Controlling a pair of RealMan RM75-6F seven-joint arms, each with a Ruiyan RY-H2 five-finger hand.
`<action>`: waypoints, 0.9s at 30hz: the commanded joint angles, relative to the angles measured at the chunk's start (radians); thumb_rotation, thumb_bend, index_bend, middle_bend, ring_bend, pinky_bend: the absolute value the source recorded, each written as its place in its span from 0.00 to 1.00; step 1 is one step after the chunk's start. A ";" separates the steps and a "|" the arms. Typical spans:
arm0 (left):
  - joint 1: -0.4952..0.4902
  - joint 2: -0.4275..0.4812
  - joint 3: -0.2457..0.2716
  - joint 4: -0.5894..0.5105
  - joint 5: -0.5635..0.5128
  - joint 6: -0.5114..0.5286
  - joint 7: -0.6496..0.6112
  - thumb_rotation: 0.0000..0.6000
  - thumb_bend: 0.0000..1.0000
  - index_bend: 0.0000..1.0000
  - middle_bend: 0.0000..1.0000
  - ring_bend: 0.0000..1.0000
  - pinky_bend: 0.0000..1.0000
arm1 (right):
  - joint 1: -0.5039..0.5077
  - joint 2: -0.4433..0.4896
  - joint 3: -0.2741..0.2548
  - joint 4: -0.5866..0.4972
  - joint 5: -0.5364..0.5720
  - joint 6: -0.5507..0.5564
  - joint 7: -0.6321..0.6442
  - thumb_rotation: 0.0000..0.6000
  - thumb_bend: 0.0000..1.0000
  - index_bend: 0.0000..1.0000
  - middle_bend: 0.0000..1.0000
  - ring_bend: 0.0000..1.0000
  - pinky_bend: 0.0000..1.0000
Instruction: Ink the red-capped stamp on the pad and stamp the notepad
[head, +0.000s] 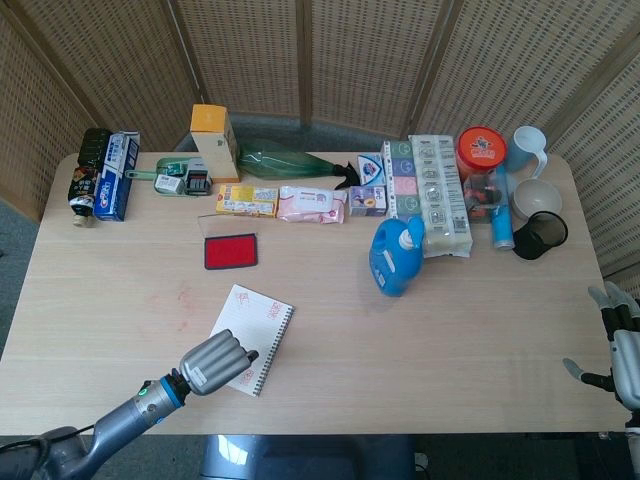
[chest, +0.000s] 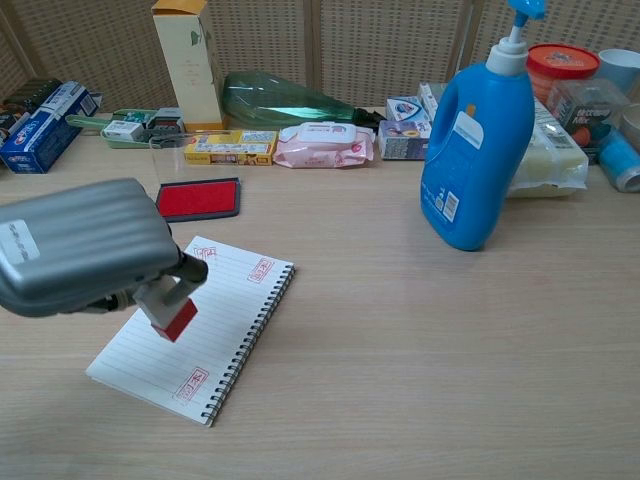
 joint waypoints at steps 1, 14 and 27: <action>0.005 0.045 -0.024 -0.036 -0.015 0.023 0.008 1.00 0.38 0.66 1.00 1.00 1.00 | 0.000 0.000 -0.001 -0.001 -0.001 0.001 -0.001 1.00 0.07 0.06 0.01 0.00 0.00; 0.049 0.048 -0.089 0.137 -0.236 0.000 -0.156 1.00 0.38 0.66 1.00 1.00 1.00 | 0.000 -0.004 -0.005 -0.003 -0.007 -0.001 -0.010 1.00 0.07 0.06 0.01 0.00 0.00; 0.039 -0.034 -0.139 0.352 -0.393 -0.087 -0.250 1.00 0.38 0.66 1.00 1.00 1.00 | 0.006 -0.014 -0.007 -0.001 0.003 -0.012 -0.035 1.00 0.07 0.06 0.01 0.00 0.00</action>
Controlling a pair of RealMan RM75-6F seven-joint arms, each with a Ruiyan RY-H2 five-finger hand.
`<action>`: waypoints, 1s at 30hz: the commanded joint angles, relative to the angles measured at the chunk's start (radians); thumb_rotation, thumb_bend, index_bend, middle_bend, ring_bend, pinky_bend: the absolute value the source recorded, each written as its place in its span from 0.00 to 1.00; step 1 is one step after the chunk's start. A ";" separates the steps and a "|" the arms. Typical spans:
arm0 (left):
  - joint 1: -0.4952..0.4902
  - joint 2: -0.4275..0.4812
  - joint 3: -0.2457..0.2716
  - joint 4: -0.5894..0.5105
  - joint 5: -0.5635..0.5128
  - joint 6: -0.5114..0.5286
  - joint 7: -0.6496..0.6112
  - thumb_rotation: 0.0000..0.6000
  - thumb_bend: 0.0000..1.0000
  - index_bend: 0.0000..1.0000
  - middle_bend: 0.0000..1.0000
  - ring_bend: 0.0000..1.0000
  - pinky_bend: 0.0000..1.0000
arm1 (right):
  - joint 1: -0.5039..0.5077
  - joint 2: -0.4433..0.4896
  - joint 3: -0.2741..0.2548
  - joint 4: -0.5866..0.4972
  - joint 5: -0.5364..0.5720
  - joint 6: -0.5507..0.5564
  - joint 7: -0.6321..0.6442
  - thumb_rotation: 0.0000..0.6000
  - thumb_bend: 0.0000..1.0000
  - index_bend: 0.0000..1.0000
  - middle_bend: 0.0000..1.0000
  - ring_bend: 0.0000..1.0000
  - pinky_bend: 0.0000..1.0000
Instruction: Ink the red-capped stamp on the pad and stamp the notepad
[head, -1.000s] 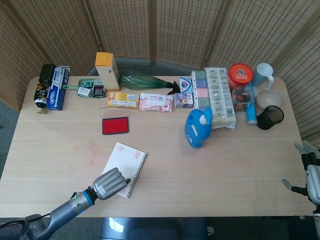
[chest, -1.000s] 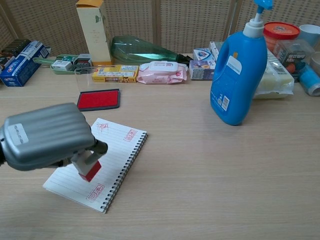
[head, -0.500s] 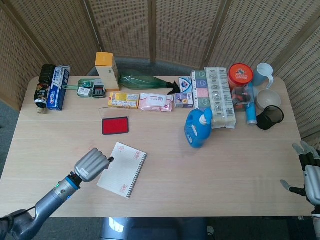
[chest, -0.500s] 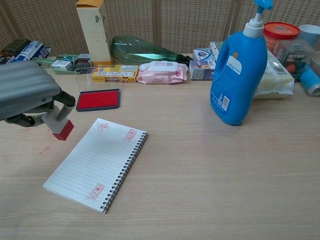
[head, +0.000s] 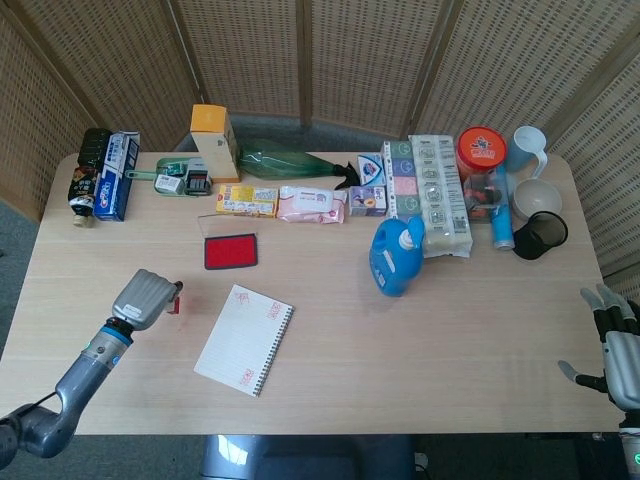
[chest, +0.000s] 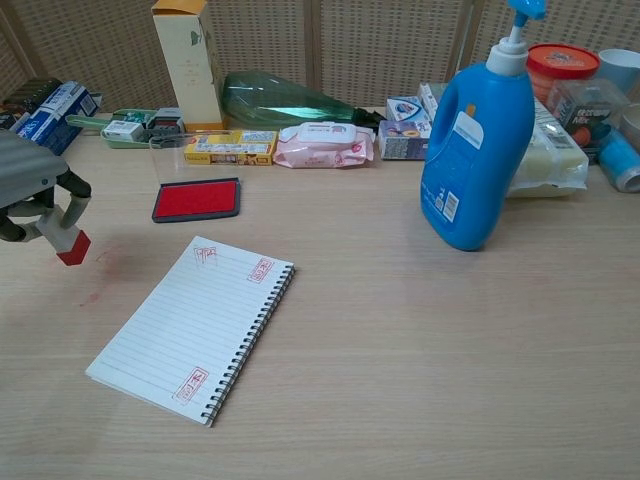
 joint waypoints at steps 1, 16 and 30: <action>-0.011 -0.039 -0.017 0.057 -0.039 -0.031 -0.006 1.00 0.38 0.66 1.00 1.00 1.00 | 0.002 -0.002 0.001 0.001 0.005 -0.004 -0.004 1.00 0.07 0.06 0.01 0.00 0.00; -0.027 -0.077 -0.026 0.104 -0.084 -0.058 0.015 1.00 0.31 0.66 1.00 1.00 1.00 | 0.004 -0.004 0.002 0.002 0.012 -0.007 -0.005 1.00 0.07 0.06 0.01 0.00 0.00; -0.042 -0.095 -0.038 0.082 -0.144 -0.067 0.116 1.00 0.31 0.66 1.00 1.00 1.00 | 0.003 0.002 0.001 0.001 0.008 -0.007 0.005 1.00 0.07 0.06 0.01 0.00 0.00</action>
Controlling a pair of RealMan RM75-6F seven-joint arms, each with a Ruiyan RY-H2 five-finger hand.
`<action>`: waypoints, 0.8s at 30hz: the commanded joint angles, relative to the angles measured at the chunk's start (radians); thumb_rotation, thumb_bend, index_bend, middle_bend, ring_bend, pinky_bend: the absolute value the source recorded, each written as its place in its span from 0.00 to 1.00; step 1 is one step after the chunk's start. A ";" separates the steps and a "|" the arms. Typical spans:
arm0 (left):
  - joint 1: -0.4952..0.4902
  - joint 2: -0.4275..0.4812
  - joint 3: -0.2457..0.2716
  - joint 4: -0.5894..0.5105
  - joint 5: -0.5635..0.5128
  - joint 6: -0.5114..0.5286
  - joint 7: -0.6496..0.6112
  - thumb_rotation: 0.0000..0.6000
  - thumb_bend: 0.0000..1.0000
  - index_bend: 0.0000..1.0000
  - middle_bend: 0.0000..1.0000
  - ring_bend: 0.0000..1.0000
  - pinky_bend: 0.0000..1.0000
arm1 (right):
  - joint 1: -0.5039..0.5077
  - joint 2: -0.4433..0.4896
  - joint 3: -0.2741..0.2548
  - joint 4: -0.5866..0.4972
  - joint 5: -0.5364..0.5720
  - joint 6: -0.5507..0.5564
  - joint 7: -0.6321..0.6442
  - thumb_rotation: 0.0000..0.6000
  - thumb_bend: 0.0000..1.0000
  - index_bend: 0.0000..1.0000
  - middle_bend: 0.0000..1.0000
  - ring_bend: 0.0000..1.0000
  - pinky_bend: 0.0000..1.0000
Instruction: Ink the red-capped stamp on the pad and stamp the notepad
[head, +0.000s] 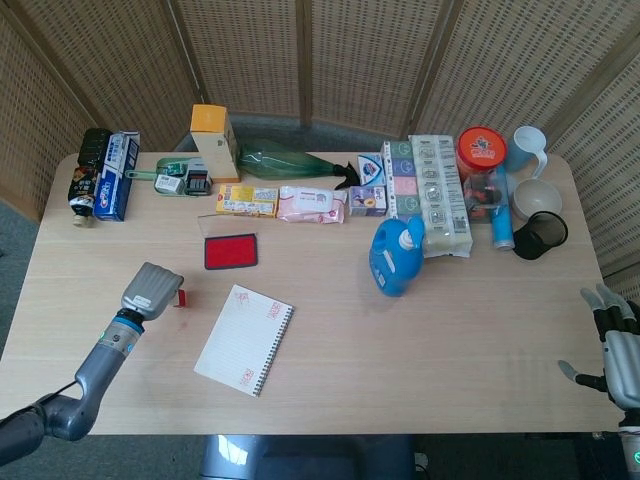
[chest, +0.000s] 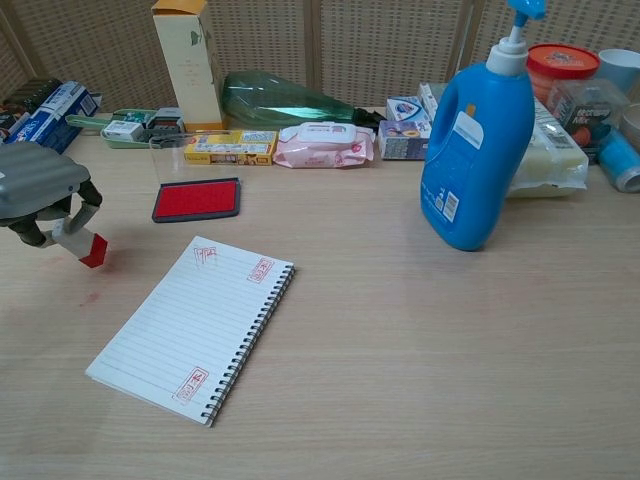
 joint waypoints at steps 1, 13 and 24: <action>-0.004 -0.002 -0.004 -0.006 -0.017 -0.003 0.019 1.00 0.31 0.66 1.00 1.00 1.00 | 0.000 0.001 0.000 -0.001 -0.001 0.000 0.002 1.00 0.07 0.06 0.01 0.00 0.00; -0.017 -0.010 -0.004 -0.014 -0.068 -0.024 0.064 1.00 0.31 0.66 1.00 1.00 1.00 | 0.001 0.002 -0.001 -0.001 0.001 -0.004 0.003 1.00 0.07 0.06 0.02 0.00 0.00; -0.027 0.007 -0.007 -0.053 -0.118 -0.031 0.105 1.00 0.30 0.59 1.00 1.00 1.00 | 0.001 0.003 -0.001 -0.002 0.001 -0.003 0.002 1.00 0.07 0.06 0.02 0.00 0.00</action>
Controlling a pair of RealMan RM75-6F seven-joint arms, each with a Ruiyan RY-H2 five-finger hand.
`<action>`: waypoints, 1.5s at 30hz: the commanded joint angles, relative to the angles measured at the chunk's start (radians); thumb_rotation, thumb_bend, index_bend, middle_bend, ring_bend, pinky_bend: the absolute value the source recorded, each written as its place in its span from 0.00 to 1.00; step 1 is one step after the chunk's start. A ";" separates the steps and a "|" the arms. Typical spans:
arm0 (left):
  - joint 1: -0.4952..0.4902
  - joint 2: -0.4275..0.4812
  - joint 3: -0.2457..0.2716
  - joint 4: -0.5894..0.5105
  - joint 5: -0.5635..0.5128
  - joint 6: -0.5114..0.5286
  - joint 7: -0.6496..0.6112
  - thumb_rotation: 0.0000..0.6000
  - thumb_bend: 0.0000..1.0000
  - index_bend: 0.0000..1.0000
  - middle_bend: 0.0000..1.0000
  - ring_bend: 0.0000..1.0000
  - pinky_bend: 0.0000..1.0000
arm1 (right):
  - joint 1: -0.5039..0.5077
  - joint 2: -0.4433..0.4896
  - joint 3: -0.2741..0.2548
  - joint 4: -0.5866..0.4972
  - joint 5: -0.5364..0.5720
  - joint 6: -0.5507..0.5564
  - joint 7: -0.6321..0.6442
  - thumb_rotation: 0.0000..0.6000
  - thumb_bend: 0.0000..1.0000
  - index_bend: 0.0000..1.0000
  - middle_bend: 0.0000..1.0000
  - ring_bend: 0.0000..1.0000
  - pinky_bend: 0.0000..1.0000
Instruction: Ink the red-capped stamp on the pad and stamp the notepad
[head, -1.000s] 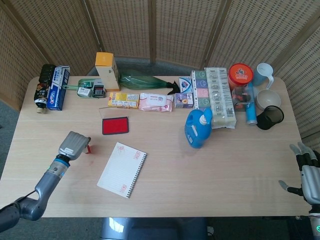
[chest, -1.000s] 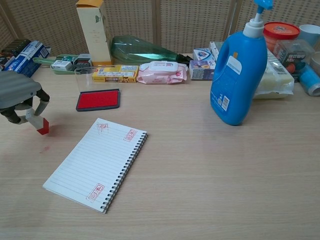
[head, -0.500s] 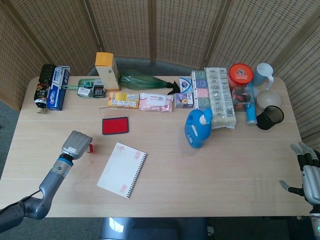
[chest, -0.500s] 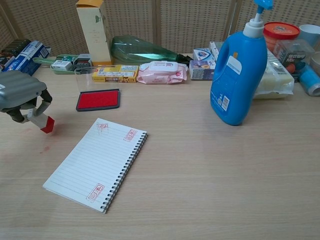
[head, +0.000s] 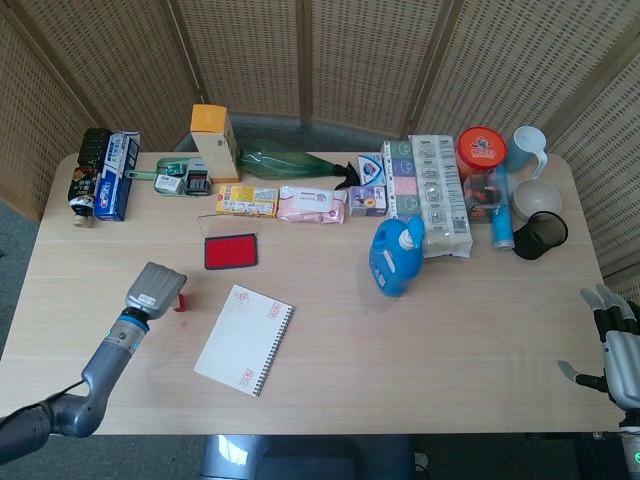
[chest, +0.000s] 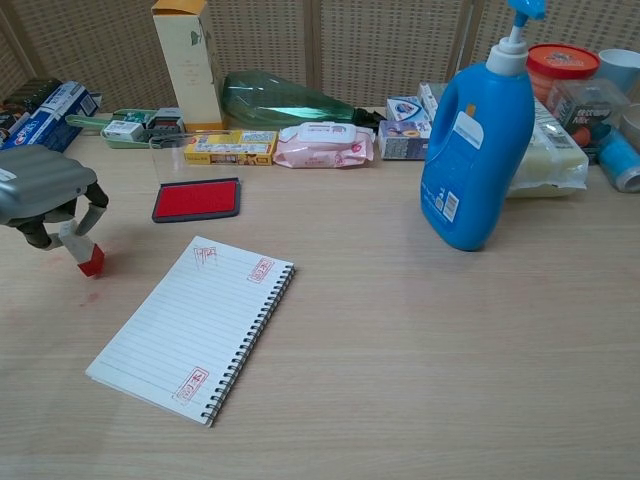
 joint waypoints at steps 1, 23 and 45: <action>-0.003 0.005 0.000 -0.010 -0.017 -0.003 0.017 1.00 0.29 0.58 1.00 1.00 1.00 | 0.000 0.000 0.000 0.000 0.000 0.000 0.001 1.00 0.07 0.06 0.02 0.00 0.00; -0.014 0.050 0.000 -0.106 -0.074 0.044 0.089 1.00 0.28 0.53 1.00 1.00 1.00 | -0.004 0.005 0.000 -0.003 -0.008 0.008 0.008 1.00 0.07 0.06 0.02 0.00 0.00; 0.251 0.512 0.088 -0.611 0.308 0.479 -0.227 1.00 0.09 0.15 0.06 0.15 0.30 | -0.030 0.031 -0.023 -0.032 -0.089 0.054 0.046 1.00 0.07 0.06 0.02 0.00 0.00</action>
